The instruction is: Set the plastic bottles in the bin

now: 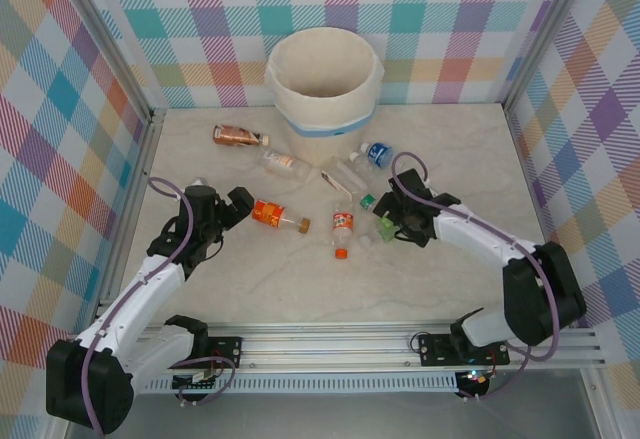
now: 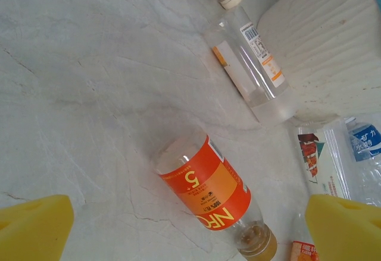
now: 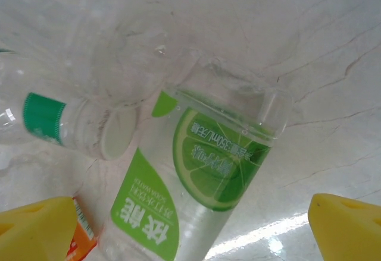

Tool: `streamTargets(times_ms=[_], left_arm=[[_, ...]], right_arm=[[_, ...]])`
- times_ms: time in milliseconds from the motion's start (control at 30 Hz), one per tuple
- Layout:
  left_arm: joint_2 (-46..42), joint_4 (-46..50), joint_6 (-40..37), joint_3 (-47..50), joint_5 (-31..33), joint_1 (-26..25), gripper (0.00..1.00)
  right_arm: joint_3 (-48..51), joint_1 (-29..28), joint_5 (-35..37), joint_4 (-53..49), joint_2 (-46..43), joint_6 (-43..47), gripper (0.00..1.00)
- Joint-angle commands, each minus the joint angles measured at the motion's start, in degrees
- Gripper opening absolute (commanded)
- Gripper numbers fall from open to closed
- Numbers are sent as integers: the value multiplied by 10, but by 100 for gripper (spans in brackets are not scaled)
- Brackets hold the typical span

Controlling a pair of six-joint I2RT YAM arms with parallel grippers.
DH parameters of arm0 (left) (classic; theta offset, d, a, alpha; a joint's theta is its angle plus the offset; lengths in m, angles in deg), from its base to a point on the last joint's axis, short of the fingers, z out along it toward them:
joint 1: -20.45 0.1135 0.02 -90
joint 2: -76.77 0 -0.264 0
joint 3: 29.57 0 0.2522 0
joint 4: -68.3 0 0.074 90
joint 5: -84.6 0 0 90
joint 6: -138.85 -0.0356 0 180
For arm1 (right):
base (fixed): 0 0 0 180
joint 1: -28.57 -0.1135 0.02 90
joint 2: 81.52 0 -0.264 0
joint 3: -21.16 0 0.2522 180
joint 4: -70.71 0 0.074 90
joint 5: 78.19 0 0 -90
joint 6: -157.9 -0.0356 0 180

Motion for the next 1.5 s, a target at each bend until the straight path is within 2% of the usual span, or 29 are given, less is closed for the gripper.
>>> streamTargets(times_ms=[0,133,300,533,633,767,1067,1200,1467], left_arm=[[-1,-15,7,5,-6,8,100],[-5,-8,4,5,-3,10,100],[-9,-5,3,5,0,10,100],[6,-16,8,1,-14,11,100],[18,-21,15,-2,-25,11,100],[31,-28,23,-2,-36,12,100],[37,-30,36,4,-47,13,100],[37,-30,63,7,-64,13,100],[17,-15,76,17,-65,13,100]], right_arm=[[-26,4,8,-4,32,-67,100],[-27,11,18,11,68,-92,99],[-20,14,8,23,100,-99,90],[31,14,17,81,51,-82,64],[41,14,34,95,13,-58,56],[47,14,33,132,-38,-3,55],[3,13,-85,269,-100,152,55],[-57,13,-140,319,-85,196,55],[-244,13,-206,339,13,242,55]])
